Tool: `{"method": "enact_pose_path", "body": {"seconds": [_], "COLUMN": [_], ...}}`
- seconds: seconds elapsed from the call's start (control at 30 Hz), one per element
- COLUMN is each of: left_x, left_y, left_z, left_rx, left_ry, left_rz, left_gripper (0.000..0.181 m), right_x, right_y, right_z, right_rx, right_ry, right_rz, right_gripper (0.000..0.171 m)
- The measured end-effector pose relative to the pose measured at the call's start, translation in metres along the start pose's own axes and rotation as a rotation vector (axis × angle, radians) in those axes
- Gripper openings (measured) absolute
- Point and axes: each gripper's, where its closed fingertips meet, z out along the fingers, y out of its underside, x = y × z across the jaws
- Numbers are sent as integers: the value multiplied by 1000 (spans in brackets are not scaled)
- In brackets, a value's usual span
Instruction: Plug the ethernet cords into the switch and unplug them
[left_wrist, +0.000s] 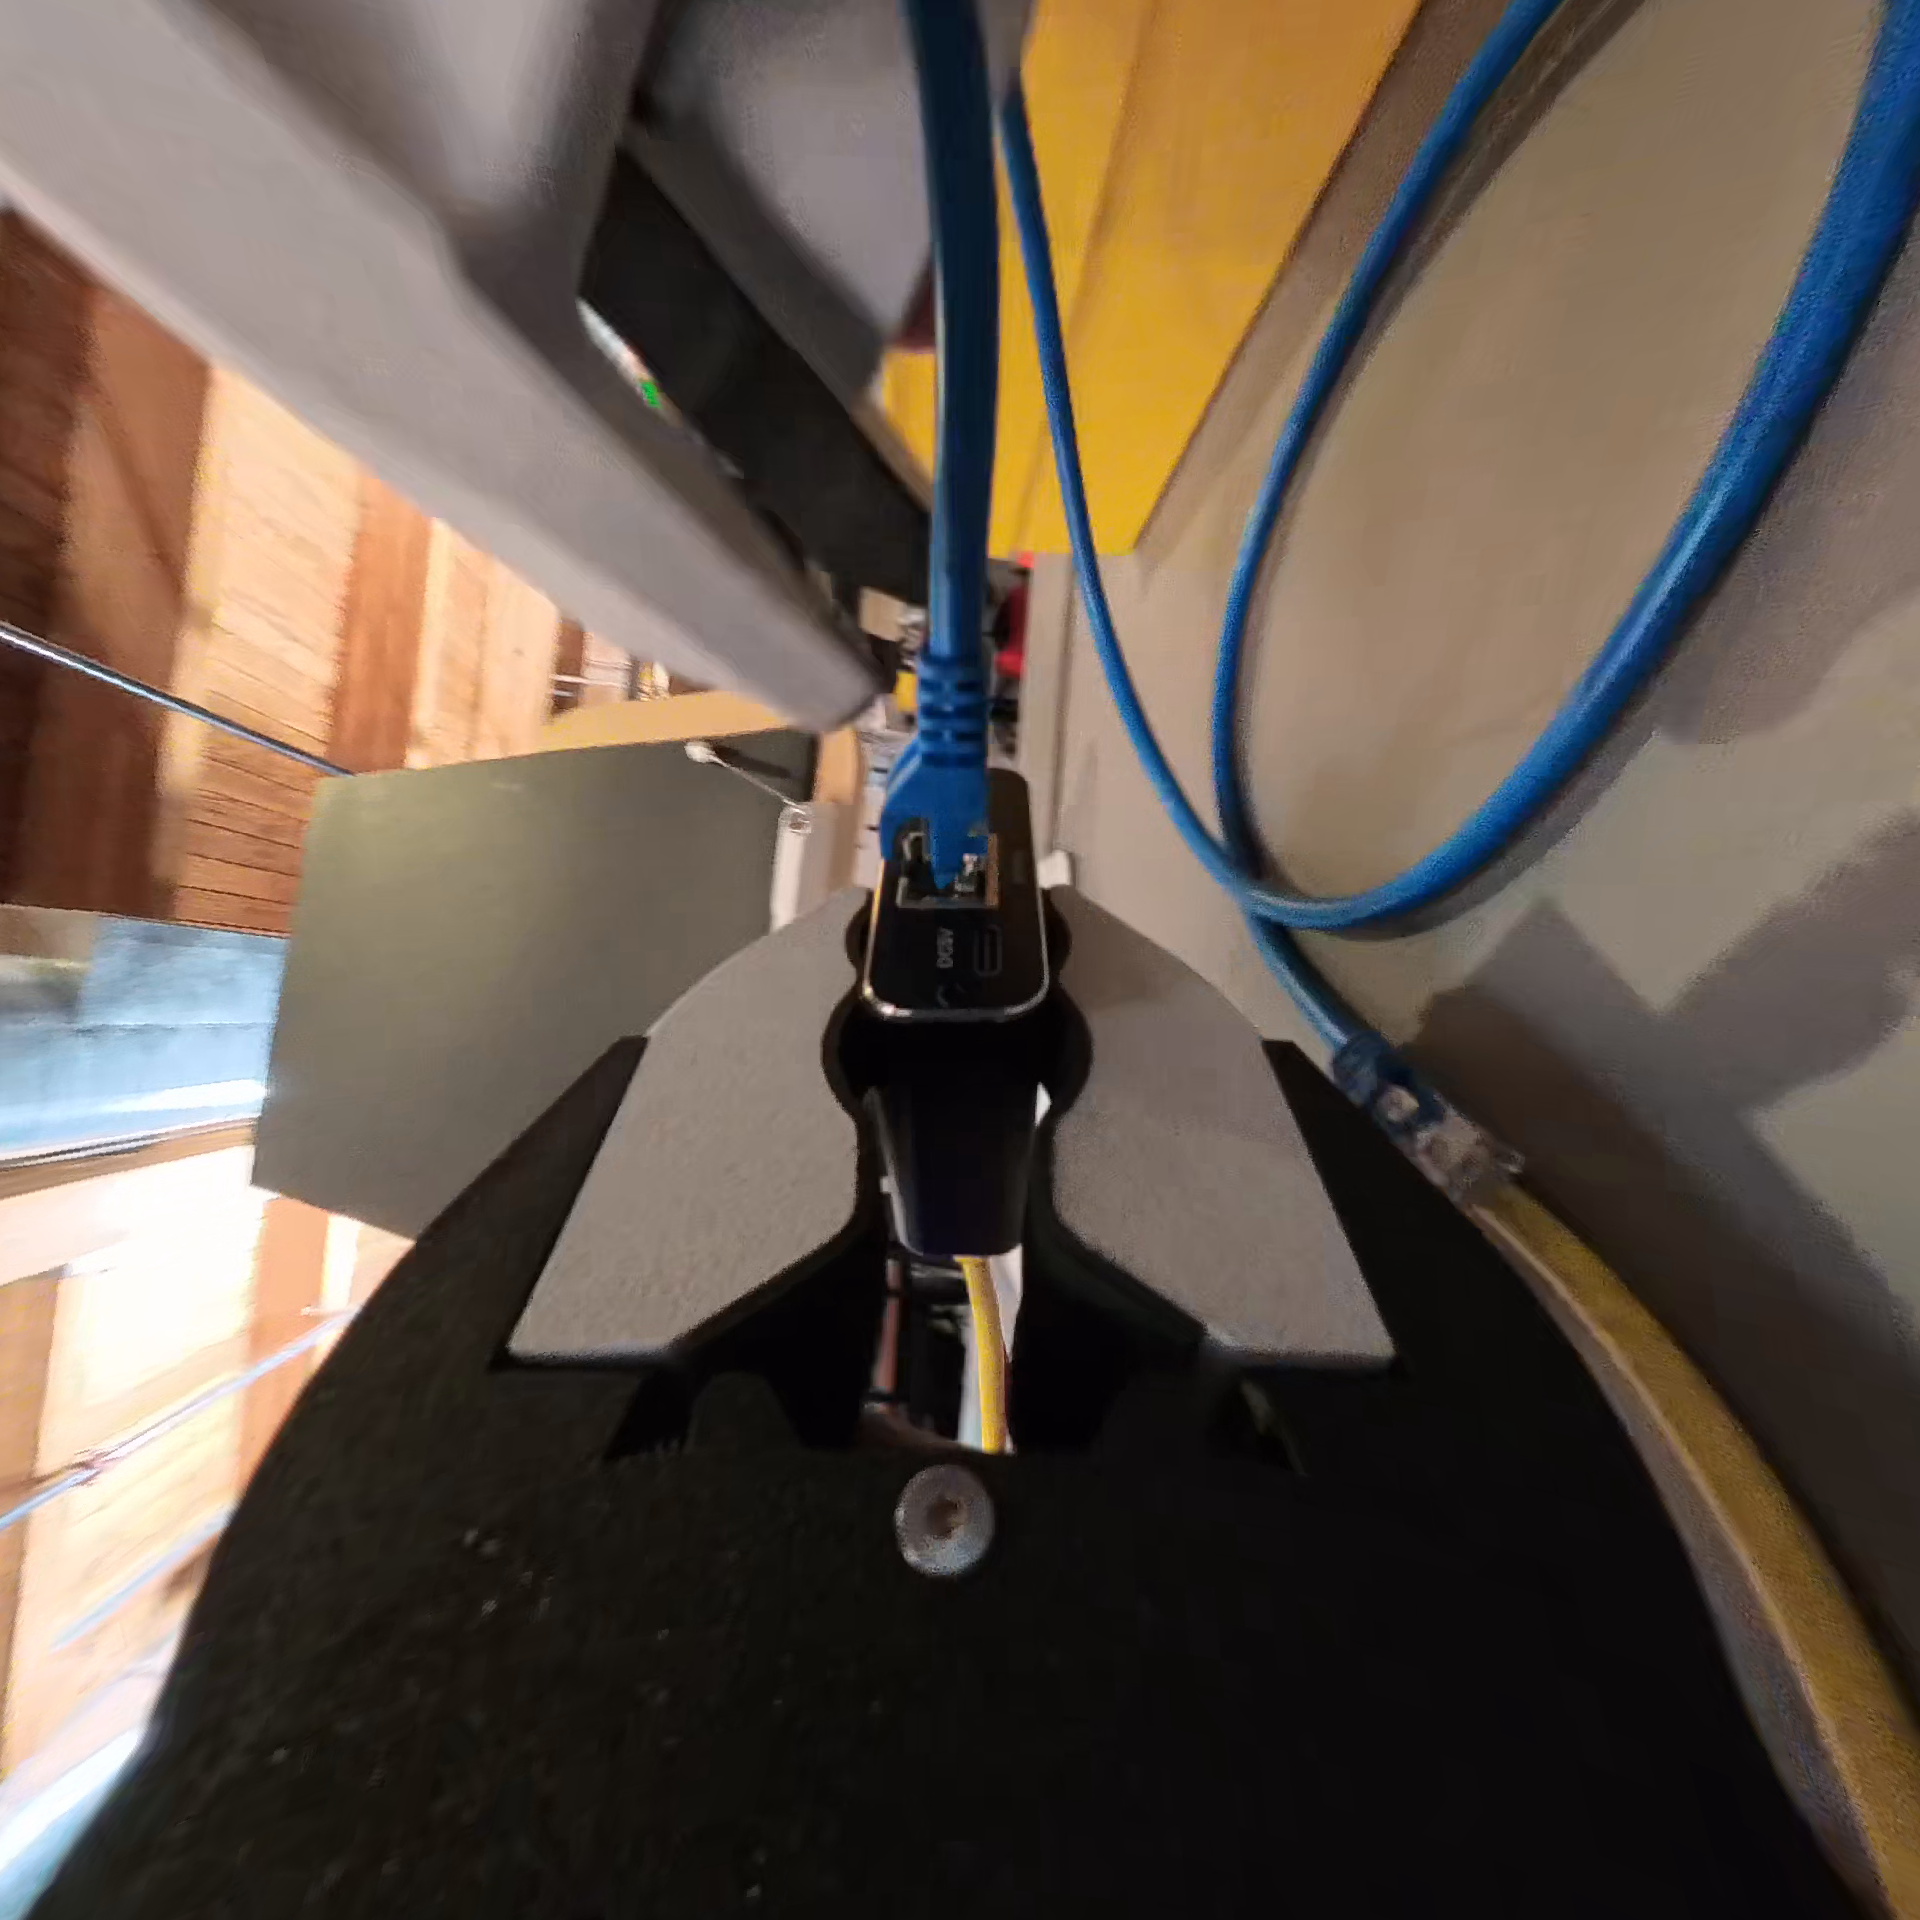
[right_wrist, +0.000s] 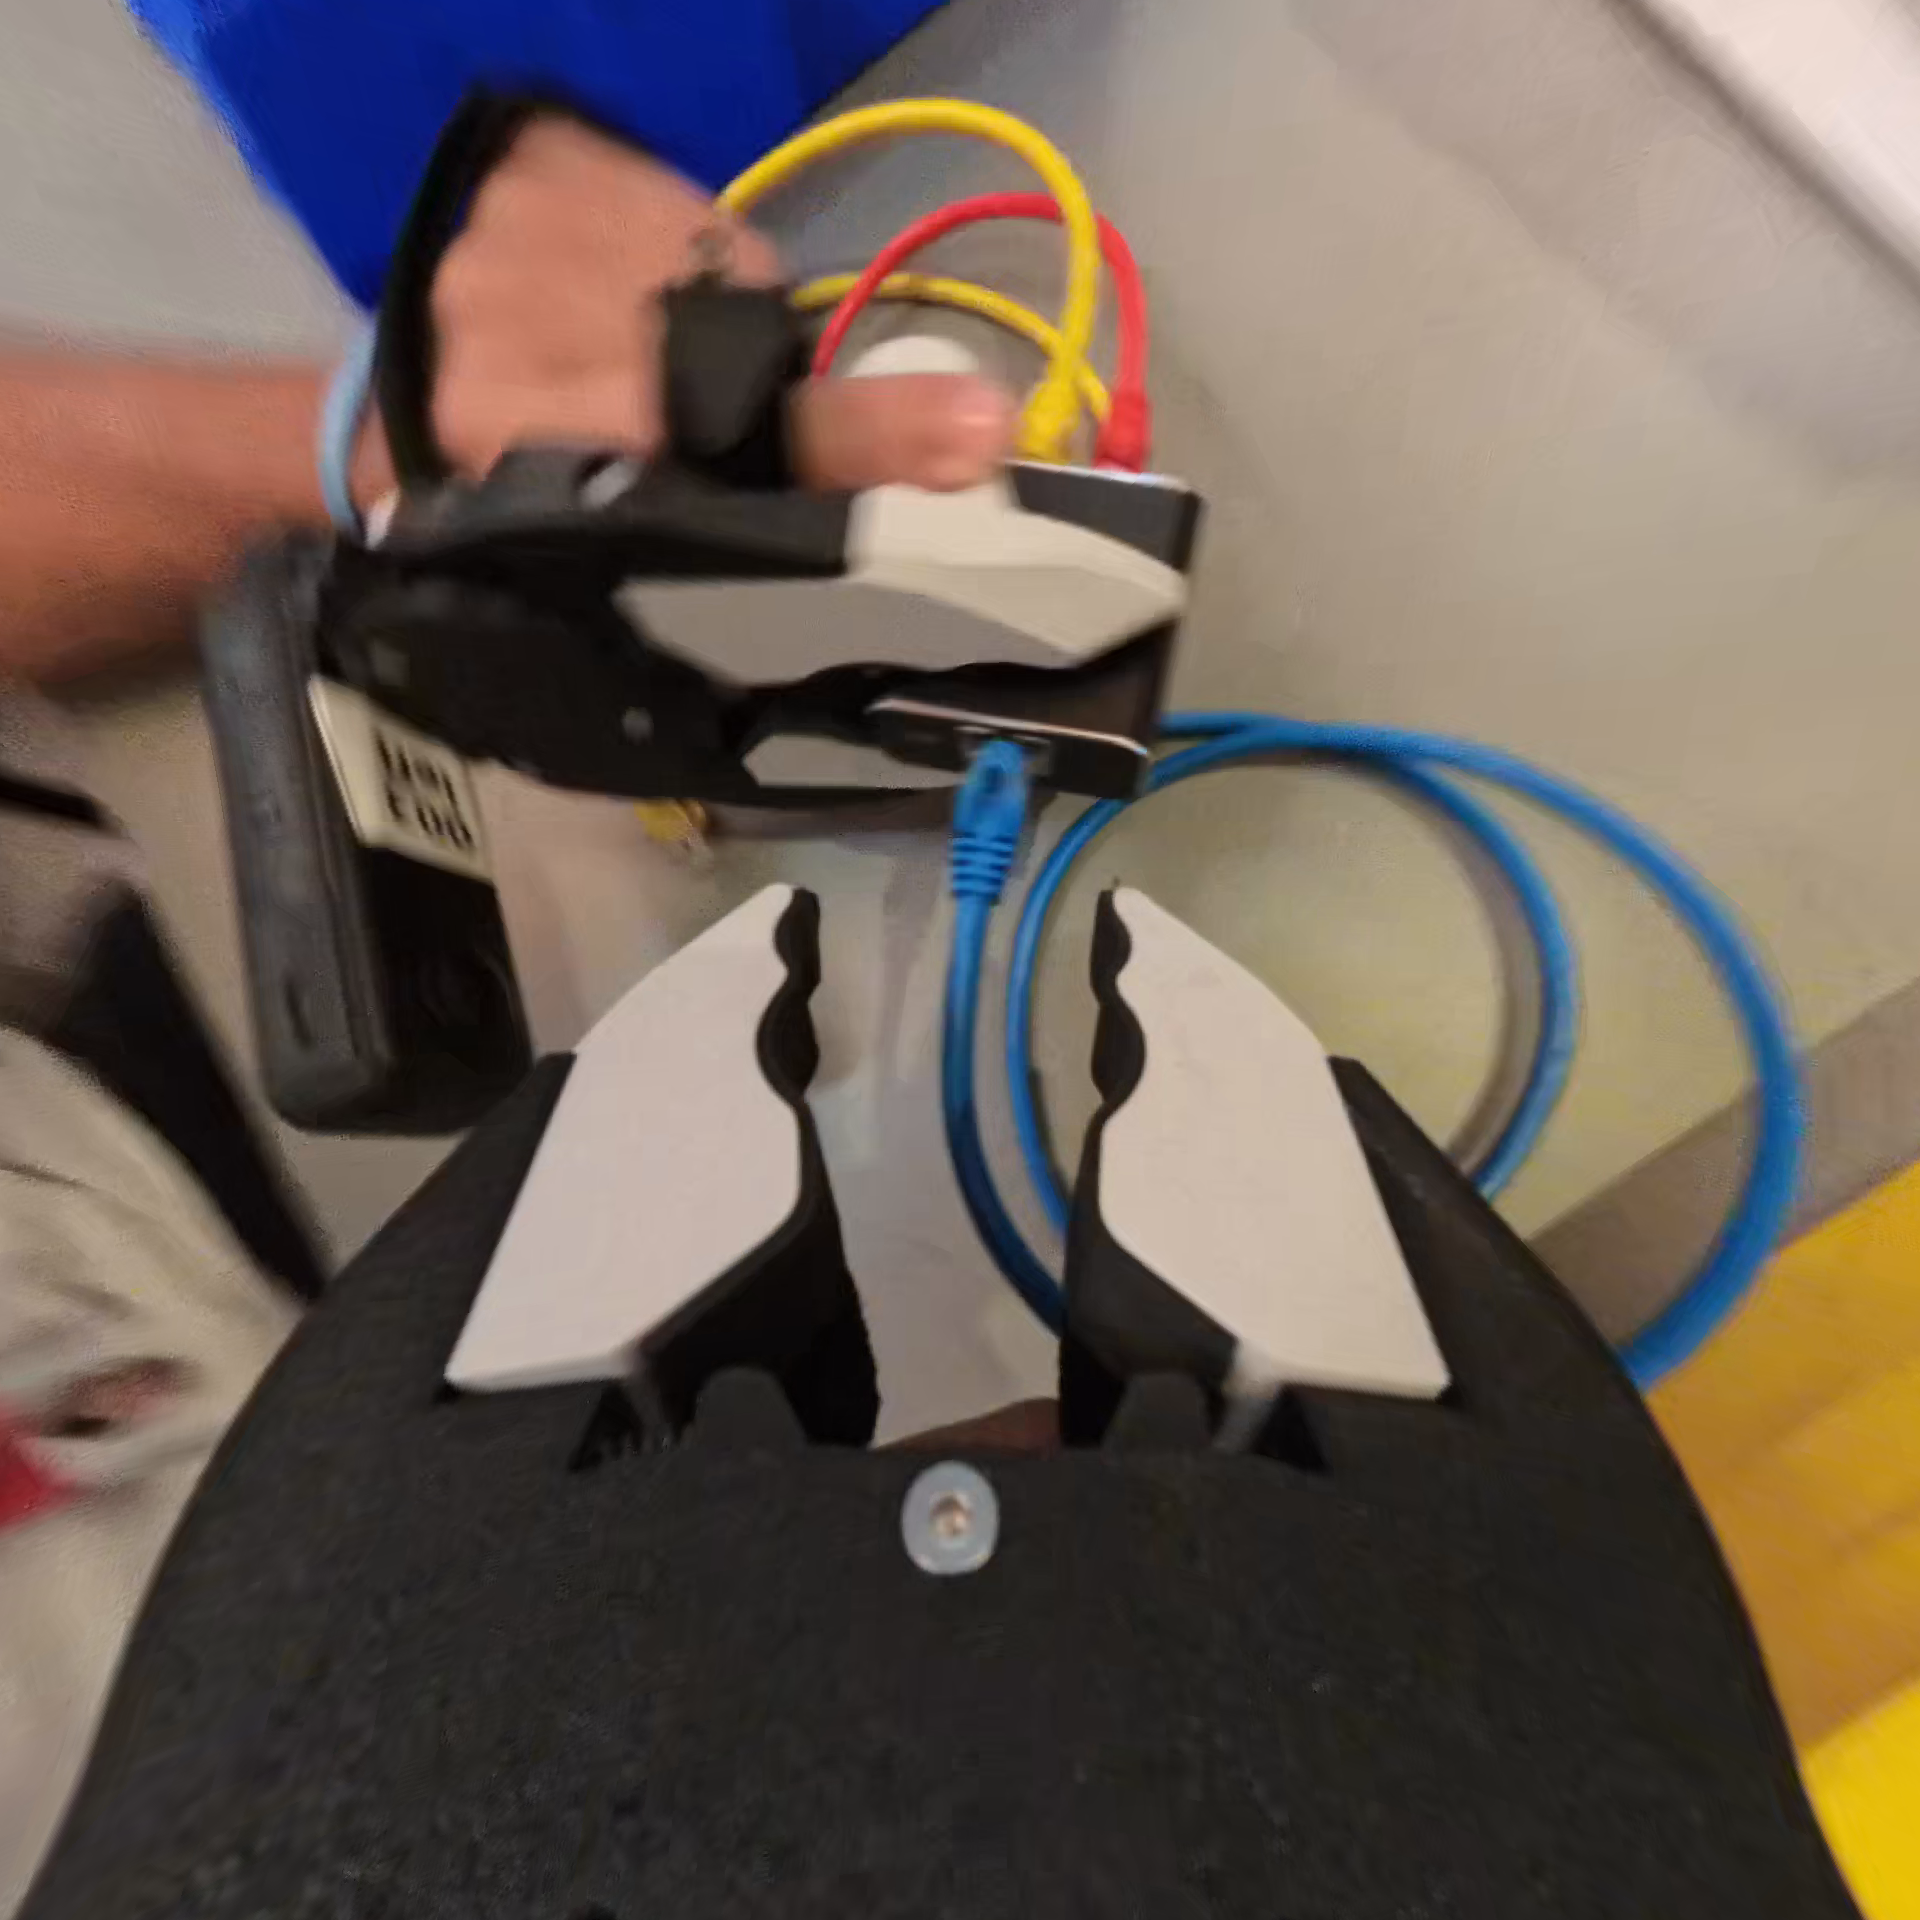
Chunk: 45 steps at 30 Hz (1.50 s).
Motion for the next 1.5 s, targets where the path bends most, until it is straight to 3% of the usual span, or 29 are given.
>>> {"method": "enact_pose_path", "body": {"seconds": [0.13, 0.2, 0.47, 0.8, 1.5], "left_x": [-12, -15, -18, -17, -16], "left_y": [-12, -14, -14, -11, -2], "left_z": [-7, -9, -11, -9, -6], "left_rx": [41, 51, 52, 39, 4], "left_ry": [-88, -108, -123, -124, -117], "left_rz": [63, 65, 72, 78, 74], "left_gripper": [26, 26, 26, 26, 26], "right_x": [-16, -13, -8, -11, -15], "right_y": [-20, -25, -19, -17, -12], "right_z": [-8, -9, -2, 2, 4], "right_rx": [40, 65, 108, 123, 134], "right_ry": [-497, -610, -717, -795, -757], "right_rz": [555, 689, 807, 834, 776], "right_gripper": [49, 37, 15, 16, 14]}}
